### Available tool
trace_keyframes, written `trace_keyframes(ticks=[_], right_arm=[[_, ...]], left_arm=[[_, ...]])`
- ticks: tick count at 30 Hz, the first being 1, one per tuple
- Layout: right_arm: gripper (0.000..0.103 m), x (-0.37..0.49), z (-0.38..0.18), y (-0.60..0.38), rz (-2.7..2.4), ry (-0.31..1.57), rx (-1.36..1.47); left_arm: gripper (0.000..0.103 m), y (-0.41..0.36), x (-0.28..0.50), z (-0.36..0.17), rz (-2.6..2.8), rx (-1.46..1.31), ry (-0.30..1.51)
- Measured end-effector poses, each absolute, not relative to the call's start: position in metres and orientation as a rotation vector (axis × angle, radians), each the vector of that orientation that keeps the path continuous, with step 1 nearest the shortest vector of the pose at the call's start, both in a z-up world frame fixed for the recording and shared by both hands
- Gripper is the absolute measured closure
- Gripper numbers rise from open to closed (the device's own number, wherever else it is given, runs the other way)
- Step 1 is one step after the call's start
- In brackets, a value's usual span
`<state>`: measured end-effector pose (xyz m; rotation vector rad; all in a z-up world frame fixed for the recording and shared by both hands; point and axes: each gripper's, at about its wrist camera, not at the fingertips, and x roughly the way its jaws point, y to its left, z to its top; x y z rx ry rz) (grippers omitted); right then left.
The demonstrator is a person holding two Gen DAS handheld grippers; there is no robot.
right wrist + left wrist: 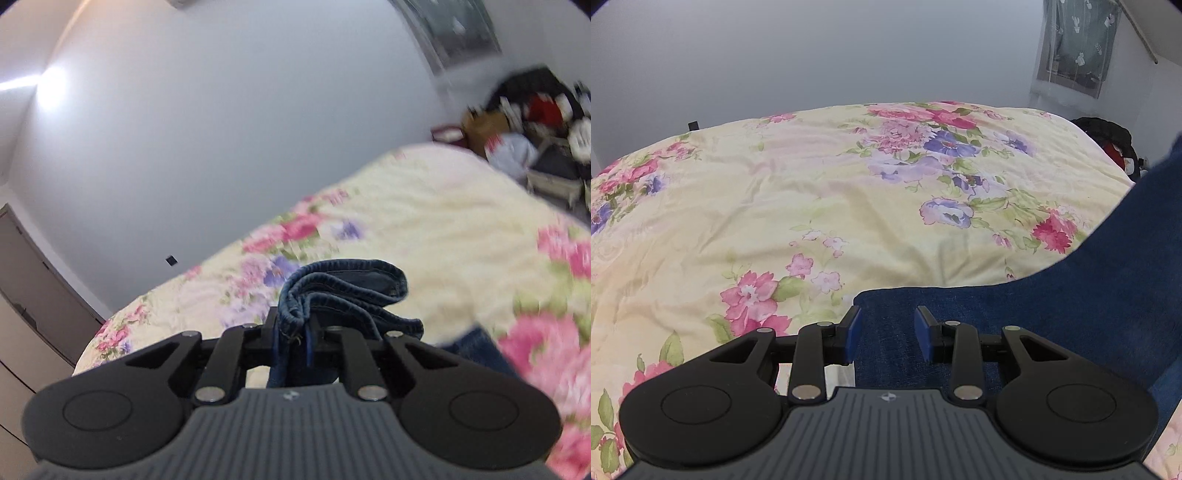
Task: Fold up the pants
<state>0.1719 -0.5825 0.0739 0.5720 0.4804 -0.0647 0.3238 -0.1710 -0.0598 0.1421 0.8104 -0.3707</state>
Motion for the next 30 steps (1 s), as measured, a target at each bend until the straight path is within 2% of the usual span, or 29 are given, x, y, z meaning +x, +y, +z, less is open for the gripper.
trace_keyframes(ticks=[2, 4, 8, 11, 18, 24, 27, 30], right_arm=[[0.096, 0.162, 0.080, -0.594, -0.114, 0.488, 0.525], [0.096, 0.152, 0.051, -0.618, -0.199, 0.565, 0.553], [0.096, 0.129, -0.071, -0.665, -0.374, 0.823, 0.713], [0.095, 0.113, -0.118, -0.676, -0.408, 0.803, 0.817], [0.097, 0.122, -0.085, -0.656, -0.383, 0.749, 0.648], [0.096, 0.126, -0.111, -0.656, -0.426, 0.827, 0.619], [0.093, 0.127, -0.111, -0.655, -0.422, 0.843, 0.583], [0.084, 0.129, -0.101, -0.650, -0.434, 0.869, 0.481]], left_arm=[[0.064, -0.174, 0.325, -0.062, -0.385, 0.149, 0.809], [0.064, -0.175, 0.328, -0.069, -0.386, 0.156, 0.823], [0.064, -0.177, 0.334, -0.088, -0.364, 0.170, 0.867], [0.064, -0.175, 0.335, -0.096, -0.371, 0.191, 0.875], [0.064, -0.170, 0.348, -0.093, -0.445, 0.180, 0.852], [0.068, -0.195, 0.368, -0.117, -0.448, 0.316, 0.897], [0.068, -0.206, 0.381, -0.139, -0.429, 0.428, 0.955], [0.067, -0.214, 0.387, -0.153, -0.431, 0.509, 0.985]])
